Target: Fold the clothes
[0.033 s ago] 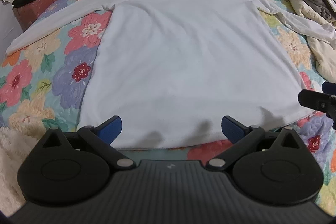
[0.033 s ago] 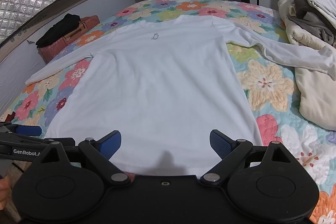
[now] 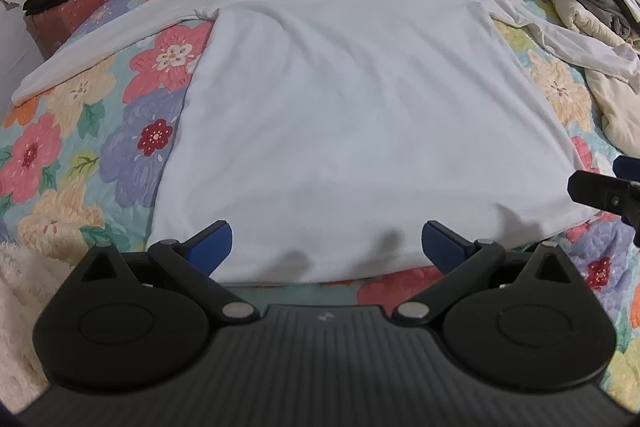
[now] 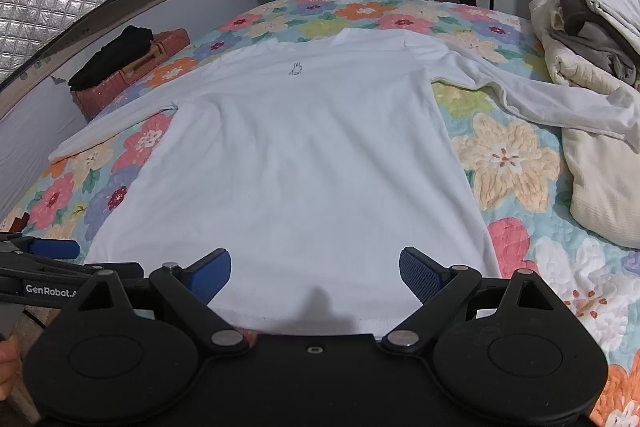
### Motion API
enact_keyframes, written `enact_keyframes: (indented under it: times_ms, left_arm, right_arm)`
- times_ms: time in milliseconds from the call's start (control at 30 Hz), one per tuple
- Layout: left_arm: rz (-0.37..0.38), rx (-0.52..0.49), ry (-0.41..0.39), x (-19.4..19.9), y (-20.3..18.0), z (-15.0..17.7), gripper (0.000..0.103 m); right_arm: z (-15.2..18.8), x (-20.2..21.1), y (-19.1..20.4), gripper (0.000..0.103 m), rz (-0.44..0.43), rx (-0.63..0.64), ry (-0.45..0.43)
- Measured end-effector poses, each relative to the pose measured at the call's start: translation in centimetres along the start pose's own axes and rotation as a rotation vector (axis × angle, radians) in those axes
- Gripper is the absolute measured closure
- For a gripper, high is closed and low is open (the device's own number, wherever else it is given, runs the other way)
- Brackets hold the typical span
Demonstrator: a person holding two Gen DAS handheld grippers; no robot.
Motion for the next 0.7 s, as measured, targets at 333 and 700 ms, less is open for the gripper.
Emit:
enact_keyframes:
  times_ms: [333, 700]
  left_arm:
    - [0.000, 0.000, -0.006, 0.11, 0.25, -0.12, 0.000]
    - [-0.001, 0.001, -0.012, 0.26, 0.50, -0.27, 0.000]
  right_arm:
    - [0.18, -0.13, 0.47, 0.009, 0.011, -0.008, -0.006]
    - [0.24, -0.07, 0.15, 0.009, 0.012, 0.007, 0.000]
Point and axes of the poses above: each gripper's, at about its wrist camera, not at the fingertips, and x roughly against the way its jaws point, y to its left, z to its underside, the point moved 10 cm from there along -x, roughly the way its jaws point, and after that the axes turned 8 degrees about -y, right-handed, at the moved point
